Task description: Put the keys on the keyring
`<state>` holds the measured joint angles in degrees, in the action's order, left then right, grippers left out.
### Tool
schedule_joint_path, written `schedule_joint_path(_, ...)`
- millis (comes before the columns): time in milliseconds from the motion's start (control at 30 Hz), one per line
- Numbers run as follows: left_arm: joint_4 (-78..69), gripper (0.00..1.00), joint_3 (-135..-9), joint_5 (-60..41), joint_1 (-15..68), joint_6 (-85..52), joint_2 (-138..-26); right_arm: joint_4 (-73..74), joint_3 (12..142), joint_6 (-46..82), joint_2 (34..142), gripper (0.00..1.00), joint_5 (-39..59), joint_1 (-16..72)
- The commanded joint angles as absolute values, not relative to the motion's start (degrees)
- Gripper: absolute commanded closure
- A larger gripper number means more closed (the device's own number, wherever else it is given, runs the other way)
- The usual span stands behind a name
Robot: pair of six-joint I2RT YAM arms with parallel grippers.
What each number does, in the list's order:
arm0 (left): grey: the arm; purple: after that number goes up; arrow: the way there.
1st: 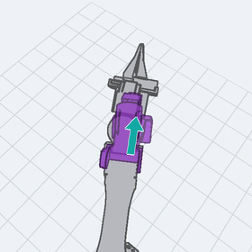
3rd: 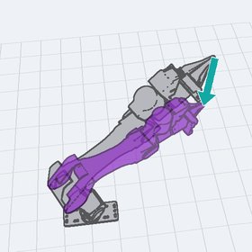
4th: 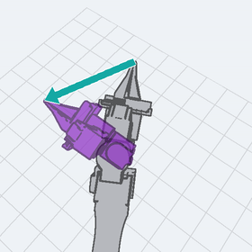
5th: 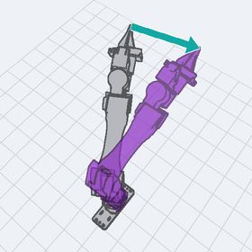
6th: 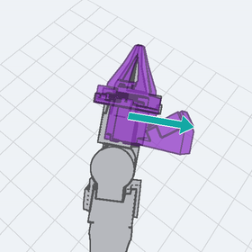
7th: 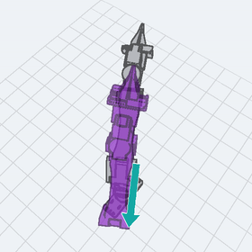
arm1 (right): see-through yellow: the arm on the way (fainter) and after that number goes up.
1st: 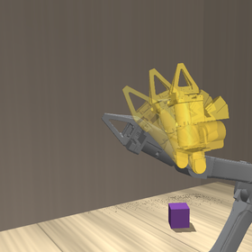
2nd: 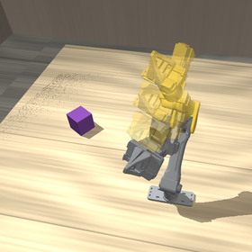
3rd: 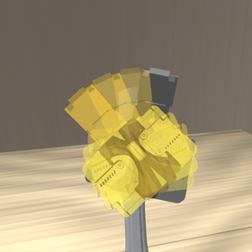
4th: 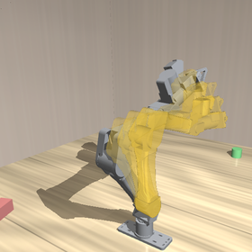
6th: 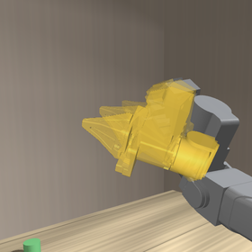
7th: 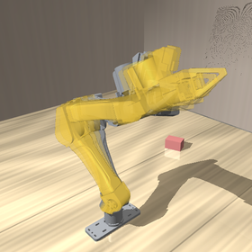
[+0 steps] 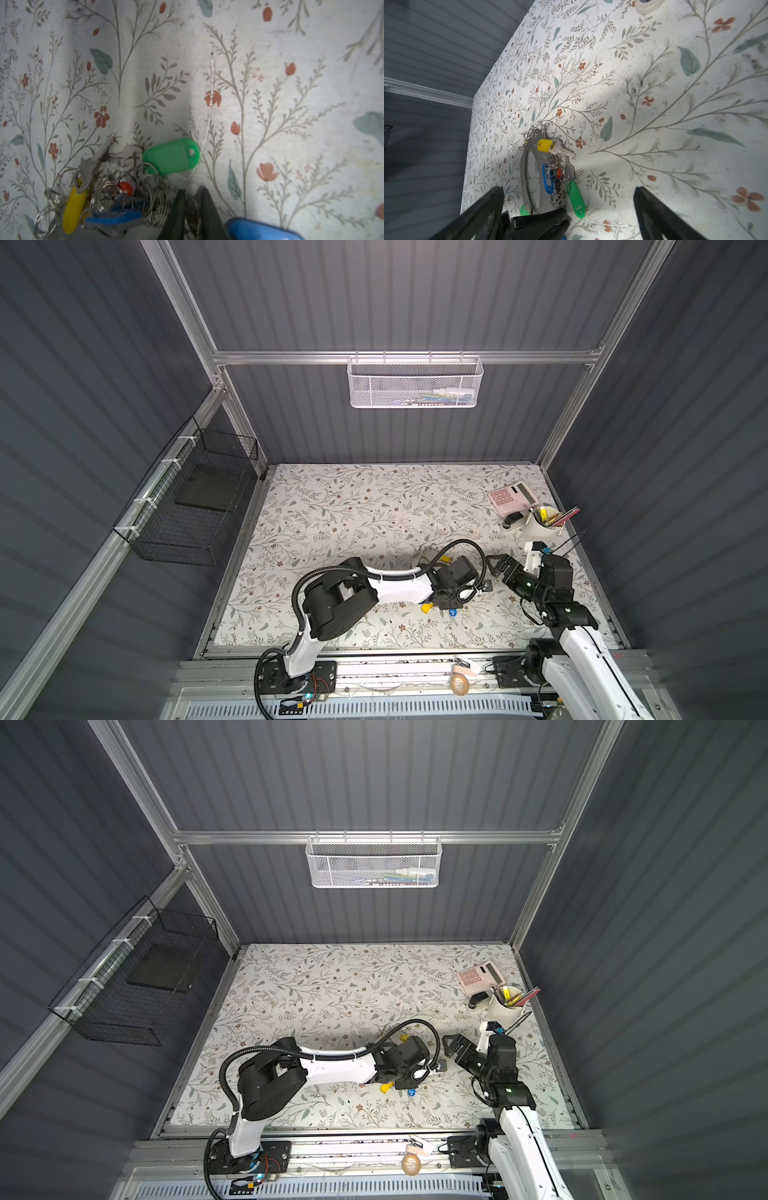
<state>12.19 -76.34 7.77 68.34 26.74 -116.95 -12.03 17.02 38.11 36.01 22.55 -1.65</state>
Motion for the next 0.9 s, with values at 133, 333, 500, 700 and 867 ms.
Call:
schedule_joint_path(133,12.2,0.96,-77.7,11.9,68.7,25.6,-117.5,-10.9,16.0,37.5,36.3,0.01,23.7,-2.0)
schedule_joint_path(333,12.4,1.0,-78.1,14.3,68.6,22.0,-115.3,-10.6,16.0,37.6,36.4,0.01,23.8,-2.1)
schedule_joint_path(500,11.2,1.0,-76.5,10.9,65.7,16.3,-111.8,-10.5,16.1,37.7,36.4,0.01,23.5,-2.1)
schedule_joint_path(700,7.7,1.0,-70.6,3.5,59.0,10.5,-103.2,-9.1,16.2,38.2,37.3,0.01,24.9,-2.1)
schedule_joint_path(867,6.3,1.0,-65.2,-3.6,52.4,7.6,-96.4,-6.8,17.3,38.7,38.8,0.01,27.1,-2.0)
